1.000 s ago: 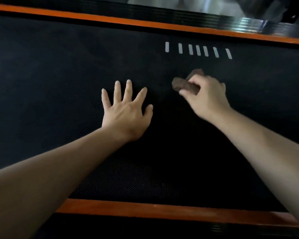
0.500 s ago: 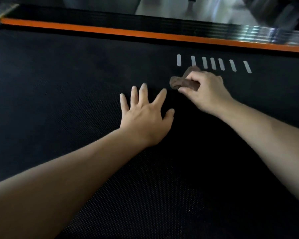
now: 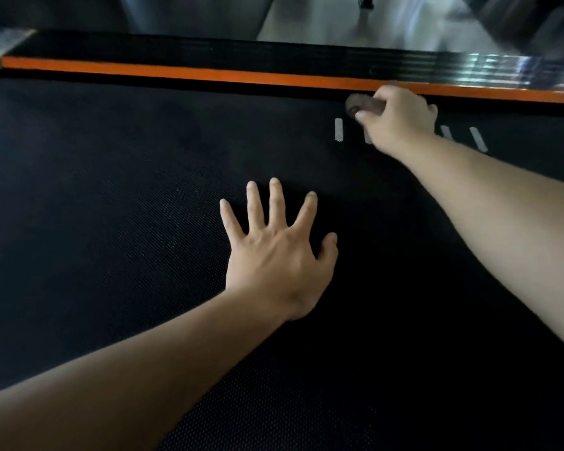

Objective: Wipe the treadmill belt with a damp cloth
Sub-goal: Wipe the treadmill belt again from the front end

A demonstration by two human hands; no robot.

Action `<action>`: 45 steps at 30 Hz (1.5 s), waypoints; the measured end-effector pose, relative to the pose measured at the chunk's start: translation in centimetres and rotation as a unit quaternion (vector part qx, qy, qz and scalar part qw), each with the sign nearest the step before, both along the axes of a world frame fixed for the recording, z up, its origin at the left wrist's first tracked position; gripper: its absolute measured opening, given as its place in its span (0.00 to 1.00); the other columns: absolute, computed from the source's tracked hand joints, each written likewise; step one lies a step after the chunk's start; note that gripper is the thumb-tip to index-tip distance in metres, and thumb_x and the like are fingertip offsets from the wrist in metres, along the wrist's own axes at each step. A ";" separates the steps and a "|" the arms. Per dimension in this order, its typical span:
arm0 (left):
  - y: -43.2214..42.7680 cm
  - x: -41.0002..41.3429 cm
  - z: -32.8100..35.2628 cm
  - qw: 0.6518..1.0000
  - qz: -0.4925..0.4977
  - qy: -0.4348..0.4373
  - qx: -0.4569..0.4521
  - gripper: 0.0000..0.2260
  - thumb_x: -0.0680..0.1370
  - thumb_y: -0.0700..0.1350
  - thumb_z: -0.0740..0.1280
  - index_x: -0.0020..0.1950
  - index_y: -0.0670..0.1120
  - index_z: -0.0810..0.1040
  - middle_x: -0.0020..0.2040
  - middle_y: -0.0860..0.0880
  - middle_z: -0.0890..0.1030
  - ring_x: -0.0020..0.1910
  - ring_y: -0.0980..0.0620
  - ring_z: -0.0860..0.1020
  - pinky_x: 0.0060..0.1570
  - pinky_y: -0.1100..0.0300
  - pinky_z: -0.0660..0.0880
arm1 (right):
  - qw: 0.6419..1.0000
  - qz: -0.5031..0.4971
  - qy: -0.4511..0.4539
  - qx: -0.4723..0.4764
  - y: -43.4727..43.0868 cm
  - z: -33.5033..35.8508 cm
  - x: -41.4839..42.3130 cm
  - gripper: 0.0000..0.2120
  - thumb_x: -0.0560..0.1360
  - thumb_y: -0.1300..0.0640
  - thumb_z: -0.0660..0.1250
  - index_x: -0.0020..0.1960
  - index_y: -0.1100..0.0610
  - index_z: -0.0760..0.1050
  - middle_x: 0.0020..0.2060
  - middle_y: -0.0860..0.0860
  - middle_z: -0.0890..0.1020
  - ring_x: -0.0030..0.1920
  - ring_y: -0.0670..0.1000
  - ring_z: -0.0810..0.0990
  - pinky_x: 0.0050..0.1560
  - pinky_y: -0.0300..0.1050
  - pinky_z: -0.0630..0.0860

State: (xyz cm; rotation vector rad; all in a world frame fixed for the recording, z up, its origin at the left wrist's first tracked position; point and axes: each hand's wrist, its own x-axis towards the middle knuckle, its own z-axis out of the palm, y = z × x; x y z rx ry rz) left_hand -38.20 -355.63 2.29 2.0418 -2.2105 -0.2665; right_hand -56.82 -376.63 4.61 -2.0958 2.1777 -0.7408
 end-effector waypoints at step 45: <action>-0.3 0.1 -0.3 1.000 0.003 -0.010 0.012 0.32 0.80 0.68 0.45 0.83 0.59 0.49 0.84 0.42 0.44 0.82 0.38 0.37 0.76 0.30 0.37 | 0.997 -0.020 0.071 0.005 9.4 -0.5 -8.7 0.12 0.78 0.39 0.64 0.52 0.47 0.76 0.46 0.49 0.80 0.52 0.58 0.78 0.59 0.56 0.64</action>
